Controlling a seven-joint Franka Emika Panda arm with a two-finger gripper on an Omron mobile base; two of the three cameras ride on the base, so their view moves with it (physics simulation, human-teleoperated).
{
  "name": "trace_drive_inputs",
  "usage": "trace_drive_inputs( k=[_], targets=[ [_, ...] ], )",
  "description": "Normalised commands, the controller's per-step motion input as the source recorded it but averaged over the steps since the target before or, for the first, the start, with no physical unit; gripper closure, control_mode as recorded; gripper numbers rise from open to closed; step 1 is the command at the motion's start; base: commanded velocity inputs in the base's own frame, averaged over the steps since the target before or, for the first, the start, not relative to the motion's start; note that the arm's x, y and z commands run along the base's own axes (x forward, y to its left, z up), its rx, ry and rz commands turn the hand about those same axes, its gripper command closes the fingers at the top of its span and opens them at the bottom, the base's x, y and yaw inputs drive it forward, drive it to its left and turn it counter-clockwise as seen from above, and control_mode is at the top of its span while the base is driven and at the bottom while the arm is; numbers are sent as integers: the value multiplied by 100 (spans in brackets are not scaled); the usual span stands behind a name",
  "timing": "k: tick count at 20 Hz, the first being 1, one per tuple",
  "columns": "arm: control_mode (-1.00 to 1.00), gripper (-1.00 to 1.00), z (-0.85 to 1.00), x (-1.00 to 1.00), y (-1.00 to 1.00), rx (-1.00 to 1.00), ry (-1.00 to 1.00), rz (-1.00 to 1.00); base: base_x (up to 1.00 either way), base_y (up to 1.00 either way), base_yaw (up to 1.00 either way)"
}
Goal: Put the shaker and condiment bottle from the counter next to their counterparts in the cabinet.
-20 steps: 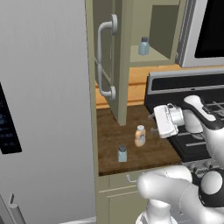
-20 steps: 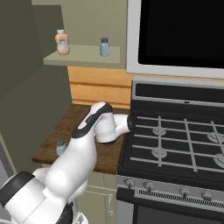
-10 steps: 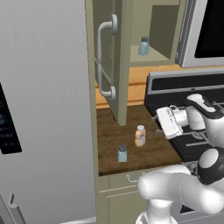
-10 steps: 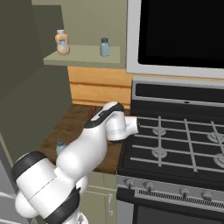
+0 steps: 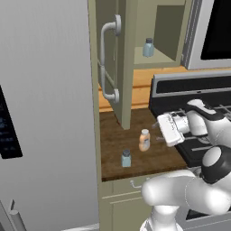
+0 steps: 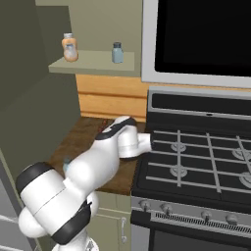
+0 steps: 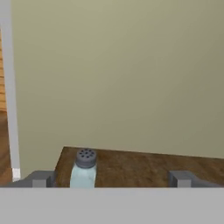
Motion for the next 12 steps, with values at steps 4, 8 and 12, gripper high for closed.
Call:
trace_drive_inputs(
  k=[4, 8, 12],
  targets=[
    [-100, -100, -6, 8, 5, 0, 0, 0, 0, 0, 0],
    [-100, -100, -6, 10, 4, 0, 0, 0, 0, 0, 0],
    [-100, -100, 0, 27, 0, 0, 0, 0, 0, 0, 0]
  ],
)
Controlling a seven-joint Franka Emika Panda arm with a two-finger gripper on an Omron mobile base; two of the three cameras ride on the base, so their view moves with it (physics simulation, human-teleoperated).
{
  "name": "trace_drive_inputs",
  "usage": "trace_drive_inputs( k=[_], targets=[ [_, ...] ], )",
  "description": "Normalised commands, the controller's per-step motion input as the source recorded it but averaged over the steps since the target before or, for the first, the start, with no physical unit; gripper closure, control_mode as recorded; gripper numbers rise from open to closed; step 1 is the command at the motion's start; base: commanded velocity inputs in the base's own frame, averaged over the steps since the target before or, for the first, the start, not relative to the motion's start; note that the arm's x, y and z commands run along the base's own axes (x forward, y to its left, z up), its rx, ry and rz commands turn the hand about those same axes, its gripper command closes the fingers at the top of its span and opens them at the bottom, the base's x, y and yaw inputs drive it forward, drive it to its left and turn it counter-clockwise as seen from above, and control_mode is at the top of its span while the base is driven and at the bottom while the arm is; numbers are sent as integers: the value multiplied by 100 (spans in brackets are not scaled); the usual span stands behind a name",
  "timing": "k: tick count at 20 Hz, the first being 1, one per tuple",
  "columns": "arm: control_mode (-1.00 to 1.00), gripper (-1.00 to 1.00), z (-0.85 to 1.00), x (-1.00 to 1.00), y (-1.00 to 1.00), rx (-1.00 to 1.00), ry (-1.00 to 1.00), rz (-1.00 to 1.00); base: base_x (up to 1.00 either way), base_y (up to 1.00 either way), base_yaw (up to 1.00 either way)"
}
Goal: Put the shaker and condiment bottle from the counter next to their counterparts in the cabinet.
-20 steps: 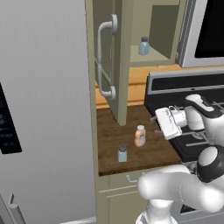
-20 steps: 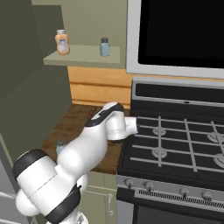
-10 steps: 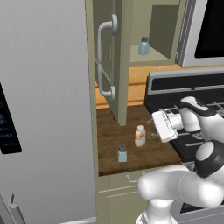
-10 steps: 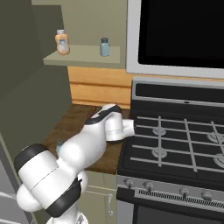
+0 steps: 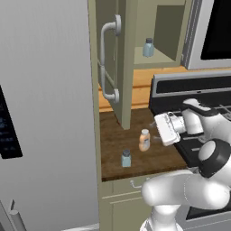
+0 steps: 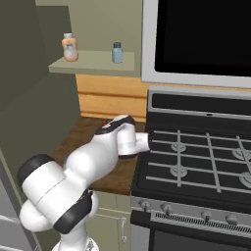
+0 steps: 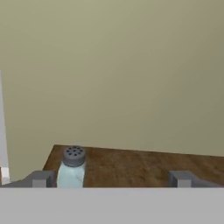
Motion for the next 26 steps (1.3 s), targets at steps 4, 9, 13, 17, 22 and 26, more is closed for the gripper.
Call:
trace_drive_inputs(
  k=[4, 9, 13, 17, 22, 26],
  targets=[
    [-100, -100, -2, 33, 0, 0, 0, 0, 0, 0, 0],
    [-100, -100, -39, 6, 0, 0, 0, 0, 0, 0, 0],
    [-100, -100, -39, 0, 0, 0, 0, 0, 0, 0, 0],
    [-100, -100, -16, 0, 0, 0, 0, 0, 0, 0, 0],
    [-100, -100, 0, 0, 0, 0, 0, 0, 0, 0, 0],
    [-100, -100, 0, 0, 0, 0, -2, 0, 0, 0, 0]
  ],
)
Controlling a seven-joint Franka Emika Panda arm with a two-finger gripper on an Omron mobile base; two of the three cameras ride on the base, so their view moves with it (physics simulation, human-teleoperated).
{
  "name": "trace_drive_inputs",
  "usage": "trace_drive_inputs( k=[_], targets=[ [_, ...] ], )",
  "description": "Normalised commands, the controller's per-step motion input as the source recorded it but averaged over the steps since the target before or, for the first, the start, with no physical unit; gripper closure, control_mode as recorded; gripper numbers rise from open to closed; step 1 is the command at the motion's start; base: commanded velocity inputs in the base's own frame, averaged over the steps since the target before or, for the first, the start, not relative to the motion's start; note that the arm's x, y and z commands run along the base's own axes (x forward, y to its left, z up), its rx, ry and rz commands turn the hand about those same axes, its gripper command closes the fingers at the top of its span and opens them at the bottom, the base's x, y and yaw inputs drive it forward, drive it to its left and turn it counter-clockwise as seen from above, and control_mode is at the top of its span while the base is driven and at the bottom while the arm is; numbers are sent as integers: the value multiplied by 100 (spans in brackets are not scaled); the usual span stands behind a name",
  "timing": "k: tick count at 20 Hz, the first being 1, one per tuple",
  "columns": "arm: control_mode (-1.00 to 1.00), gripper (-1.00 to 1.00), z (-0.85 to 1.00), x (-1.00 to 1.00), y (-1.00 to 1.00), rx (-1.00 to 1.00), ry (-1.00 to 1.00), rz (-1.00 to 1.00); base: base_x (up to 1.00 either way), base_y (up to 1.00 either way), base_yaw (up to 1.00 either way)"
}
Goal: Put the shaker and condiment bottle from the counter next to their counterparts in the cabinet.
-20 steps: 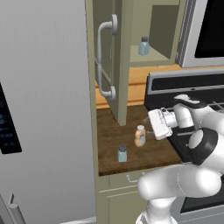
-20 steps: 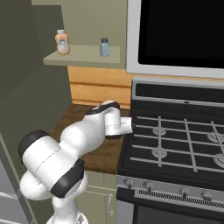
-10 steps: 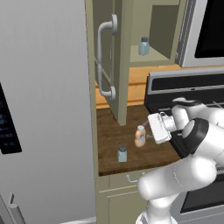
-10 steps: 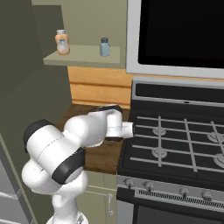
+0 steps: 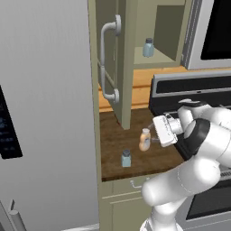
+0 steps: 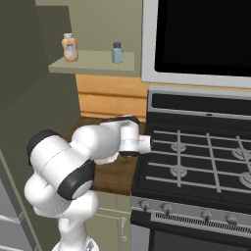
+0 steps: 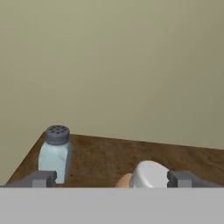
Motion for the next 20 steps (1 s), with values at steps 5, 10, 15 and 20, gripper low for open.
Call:
trace_drive_inputs(
  k=[5, 10, 15, 20],
  targets=[
    [-100, -100, 7, -1, 0, 0, -13, 2, 0, 0, 0],
    [-100, -100, -1, 7, -1, 5, -9, 2, 0, 0, 0],
    [-100, -100, -19, 29, 0, 6, 0, 2, 0, 0, 0],
    [-100, -100, -10, 21, 0, 5, 0, 1, 0, 0, 0]
  ],
)
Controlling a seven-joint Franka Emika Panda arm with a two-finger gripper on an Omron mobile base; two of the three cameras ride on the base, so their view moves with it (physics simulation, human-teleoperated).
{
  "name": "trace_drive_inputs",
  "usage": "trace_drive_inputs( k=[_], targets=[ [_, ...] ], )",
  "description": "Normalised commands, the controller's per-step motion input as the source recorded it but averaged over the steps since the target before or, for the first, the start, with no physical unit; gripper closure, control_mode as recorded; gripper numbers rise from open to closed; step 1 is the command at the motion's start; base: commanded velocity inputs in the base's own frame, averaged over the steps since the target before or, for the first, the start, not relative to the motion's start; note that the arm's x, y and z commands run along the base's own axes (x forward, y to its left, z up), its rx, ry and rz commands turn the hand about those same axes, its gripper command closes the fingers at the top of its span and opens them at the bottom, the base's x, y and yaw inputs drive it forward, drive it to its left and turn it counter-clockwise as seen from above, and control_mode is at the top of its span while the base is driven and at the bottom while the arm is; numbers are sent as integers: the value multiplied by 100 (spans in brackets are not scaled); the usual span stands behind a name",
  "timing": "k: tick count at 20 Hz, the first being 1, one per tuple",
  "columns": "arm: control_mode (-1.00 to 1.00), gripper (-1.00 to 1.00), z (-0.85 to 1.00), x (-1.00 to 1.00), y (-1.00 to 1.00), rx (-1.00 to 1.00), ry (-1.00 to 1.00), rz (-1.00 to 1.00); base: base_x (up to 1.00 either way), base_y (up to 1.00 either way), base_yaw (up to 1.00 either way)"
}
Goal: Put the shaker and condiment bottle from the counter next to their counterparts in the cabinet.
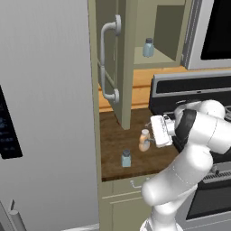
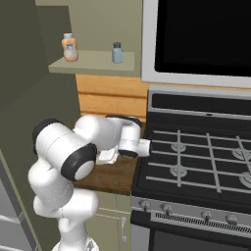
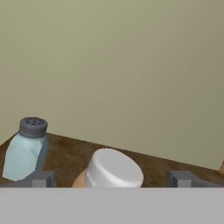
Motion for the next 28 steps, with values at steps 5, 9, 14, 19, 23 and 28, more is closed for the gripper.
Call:
trace_drive_inputs(
  k=[5, 9, 14, 19, 23, 28],
  targets=[
    [-100, -100, -11, 1, 0, 3, 0, 1, 0, 0, 0],
    [-100, -100, -22, 0, 8, 0, 0, 5, 0, 0, 0],
    [-100, -100, -29, 0, 23, 0, 5, 10, 0, 0, 0],
    [-100, 100, -19, 0, 17, 0, 7, 8, 0, 0, 0],
    [-100, 100, 0, -2, 0, 0, 2, 0, 0, 0, 0],
    [-100, 100, 46, -14, 0, 0, -2, -1, 0, 0, 0]
  ],
)
